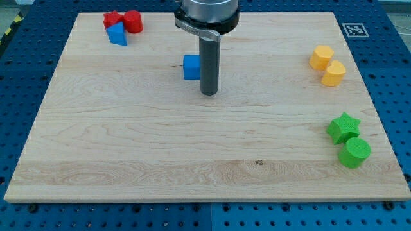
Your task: Push blue cube little up
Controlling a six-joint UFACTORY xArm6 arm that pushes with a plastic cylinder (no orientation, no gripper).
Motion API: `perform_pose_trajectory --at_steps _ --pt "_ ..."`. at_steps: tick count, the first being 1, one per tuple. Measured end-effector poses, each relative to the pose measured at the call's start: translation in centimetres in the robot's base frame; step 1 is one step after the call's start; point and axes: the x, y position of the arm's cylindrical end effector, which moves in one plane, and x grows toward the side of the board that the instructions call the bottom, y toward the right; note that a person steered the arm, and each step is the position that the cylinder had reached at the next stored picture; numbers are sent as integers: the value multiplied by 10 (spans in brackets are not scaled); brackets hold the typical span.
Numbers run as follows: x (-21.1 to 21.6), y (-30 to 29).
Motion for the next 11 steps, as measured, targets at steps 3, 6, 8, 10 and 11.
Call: perform_pose_trajectory --at_steps 3,6,8,10,11 --pt "-20 -23" --pt "-71 -28" --pt "-75 -18" --pt "-85 -1" --pt "-99 -5"
